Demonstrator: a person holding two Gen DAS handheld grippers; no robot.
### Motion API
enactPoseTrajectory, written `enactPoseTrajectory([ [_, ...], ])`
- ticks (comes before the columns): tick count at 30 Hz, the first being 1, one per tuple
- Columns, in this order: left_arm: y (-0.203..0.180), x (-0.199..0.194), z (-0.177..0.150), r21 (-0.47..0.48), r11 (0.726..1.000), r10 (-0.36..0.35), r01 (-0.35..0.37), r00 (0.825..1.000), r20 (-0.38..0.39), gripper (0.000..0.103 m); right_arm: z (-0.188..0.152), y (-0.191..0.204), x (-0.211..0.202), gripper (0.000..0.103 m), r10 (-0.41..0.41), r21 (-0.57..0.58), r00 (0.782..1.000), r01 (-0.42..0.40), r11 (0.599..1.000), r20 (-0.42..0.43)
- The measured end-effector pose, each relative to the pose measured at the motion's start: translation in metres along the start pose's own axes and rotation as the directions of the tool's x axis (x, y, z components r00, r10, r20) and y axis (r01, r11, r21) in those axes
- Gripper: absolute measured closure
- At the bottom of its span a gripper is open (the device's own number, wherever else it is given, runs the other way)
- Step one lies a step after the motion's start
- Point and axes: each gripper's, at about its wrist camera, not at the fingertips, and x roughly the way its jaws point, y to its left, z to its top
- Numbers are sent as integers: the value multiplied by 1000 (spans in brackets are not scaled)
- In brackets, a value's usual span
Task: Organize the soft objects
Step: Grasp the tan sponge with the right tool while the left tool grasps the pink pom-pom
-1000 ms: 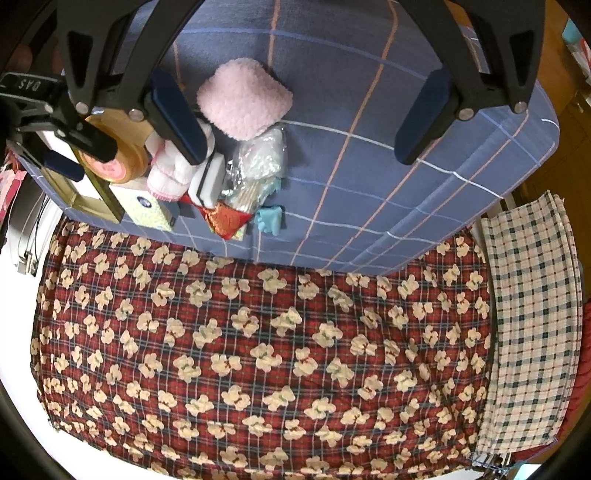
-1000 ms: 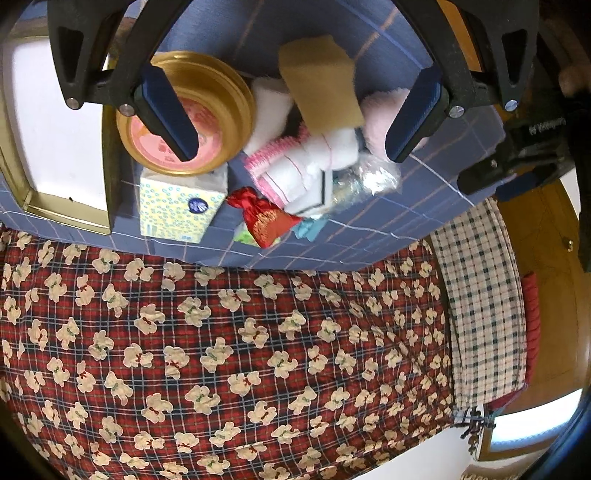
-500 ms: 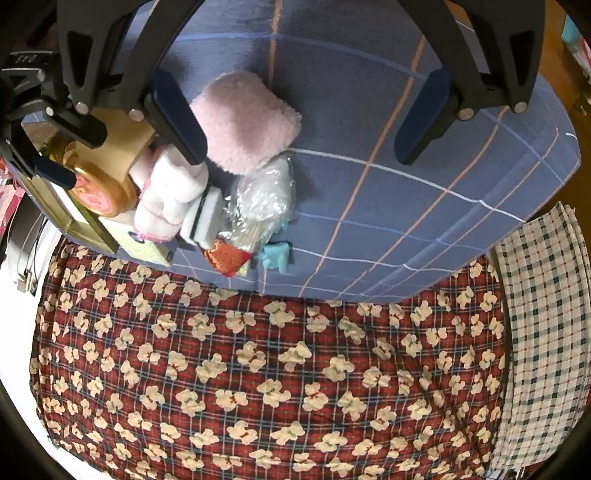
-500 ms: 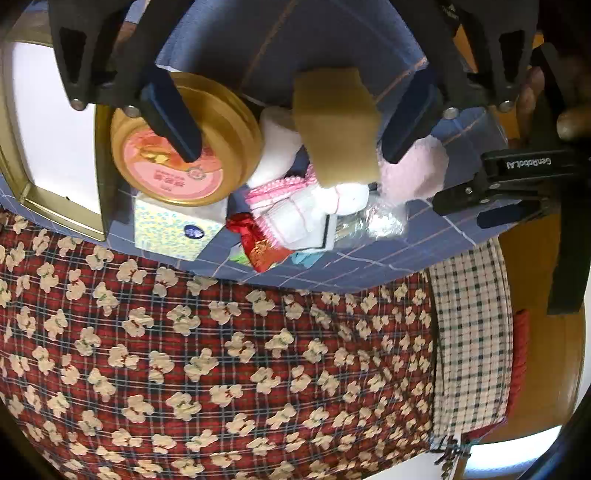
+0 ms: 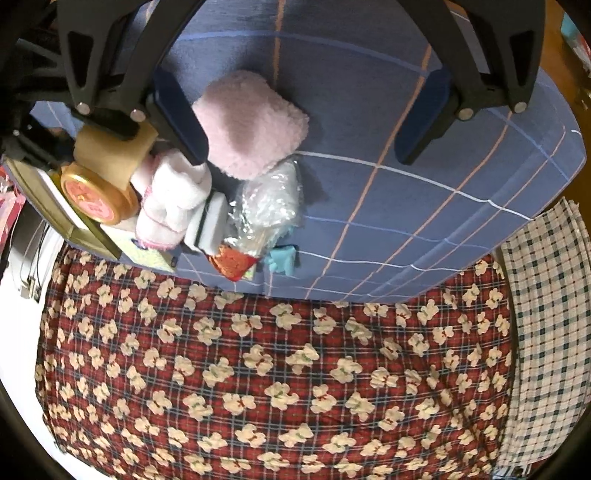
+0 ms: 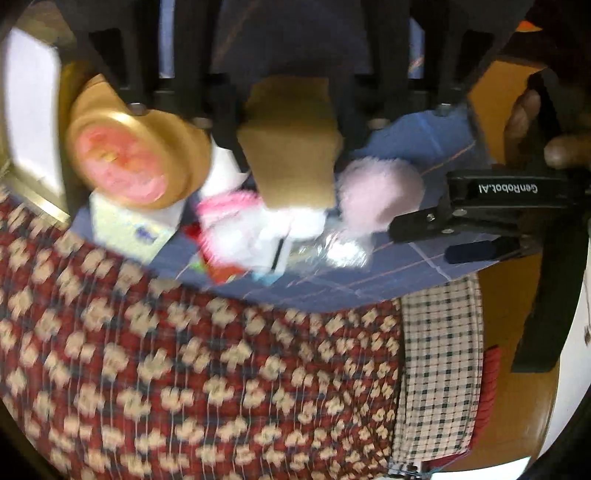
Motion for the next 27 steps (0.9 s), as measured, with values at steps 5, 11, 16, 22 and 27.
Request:
enactPoseTrajectory([
  [5,-6,7,-4,13,1000,-17,18,1000,-24,5,-3,-3,-3,62,9,30,1000,-10,999,24],
  [11,-16,14,-6,18,998,-53,53,998,-41,18,-4,-6,-12,63,-6,46,996,2,999,85],
  [16,-23,30,-11,10,994,-110,112,989,-100,49,-2,-7,-13,63,-2,43,995,-2,999,101],
  [22,-22,30,-16,17,990,-136,137,988,-69,85,1,-8,-23,63,-13,40,987,7,999,160],
  [27,-21,24,-13,4,991,-134,135,990,-31,87,8,-12,-30,63,-18,36,977,11,999,213],
])
